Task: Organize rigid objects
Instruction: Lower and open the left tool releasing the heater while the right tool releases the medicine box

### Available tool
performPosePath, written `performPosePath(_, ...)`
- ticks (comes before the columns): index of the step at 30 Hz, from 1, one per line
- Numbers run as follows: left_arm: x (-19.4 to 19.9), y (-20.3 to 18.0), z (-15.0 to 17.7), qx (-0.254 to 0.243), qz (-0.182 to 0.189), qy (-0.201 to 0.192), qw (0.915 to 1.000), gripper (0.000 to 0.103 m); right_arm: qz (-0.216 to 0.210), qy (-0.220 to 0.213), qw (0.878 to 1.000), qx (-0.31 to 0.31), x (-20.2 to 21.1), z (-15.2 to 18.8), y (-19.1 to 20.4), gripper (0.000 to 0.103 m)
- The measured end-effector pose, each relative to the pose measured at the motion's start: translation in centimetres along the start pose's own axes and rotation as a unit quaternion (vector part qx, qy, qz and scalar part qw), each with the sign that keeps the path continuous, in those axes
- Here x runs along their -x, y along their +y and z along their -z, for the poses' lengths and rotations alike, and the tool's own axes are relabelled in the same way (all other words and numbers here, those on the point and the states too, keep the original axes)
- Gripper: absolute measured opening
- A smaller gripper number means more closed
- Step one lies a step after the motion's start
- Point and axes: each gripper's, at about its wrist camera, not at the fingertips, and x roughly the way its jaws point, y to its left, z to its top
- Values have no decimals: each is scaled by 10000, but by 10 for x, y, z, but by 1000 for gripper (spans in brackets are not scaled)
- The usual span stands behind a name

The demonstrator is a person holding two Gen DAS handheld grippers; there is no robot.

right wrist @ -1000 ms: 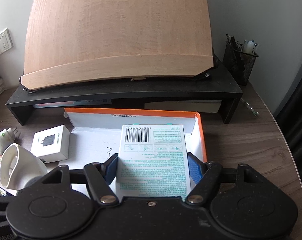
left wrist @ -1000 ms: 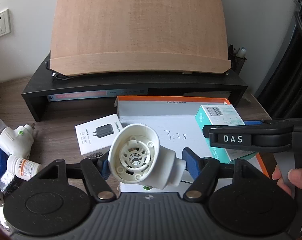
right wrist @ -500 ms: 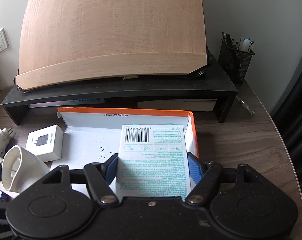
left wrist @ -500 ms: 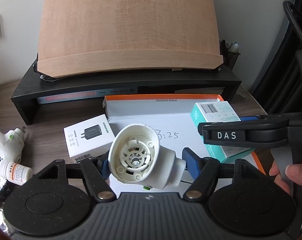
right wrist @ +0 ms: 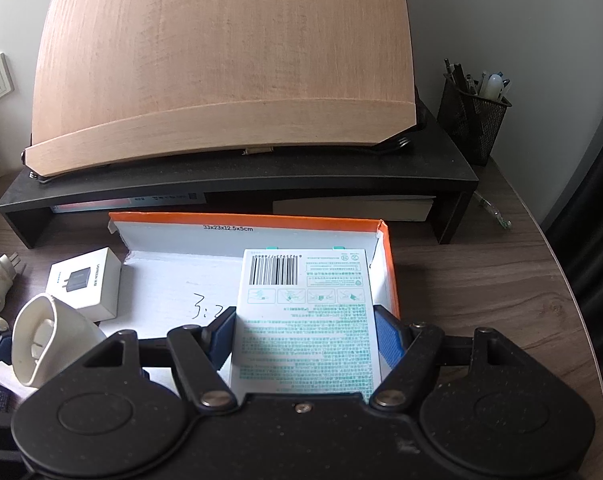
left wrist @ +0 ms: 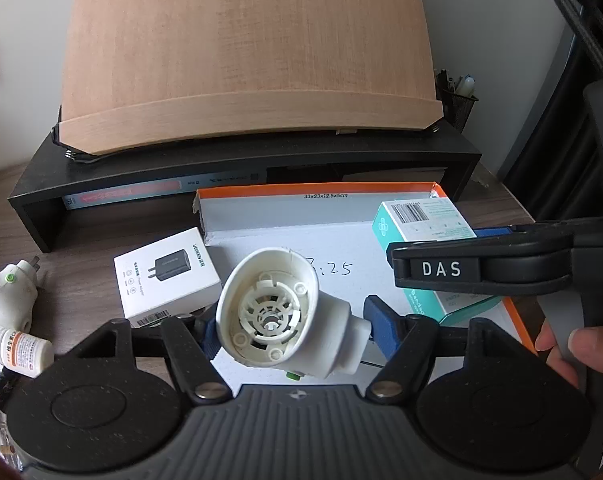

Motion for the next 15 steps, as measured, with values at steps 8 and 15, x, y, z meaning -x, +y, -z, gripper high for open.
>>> performPosePath(8,-8,-1,-2,-44,37,19,10000,72,-160,-302,9993,-158,7,-5,-8,85)
performPosePath(15,-19,-9,-6,-102,203,59,9997,72,10,-604,9974,-382,35,-2,-23,86)
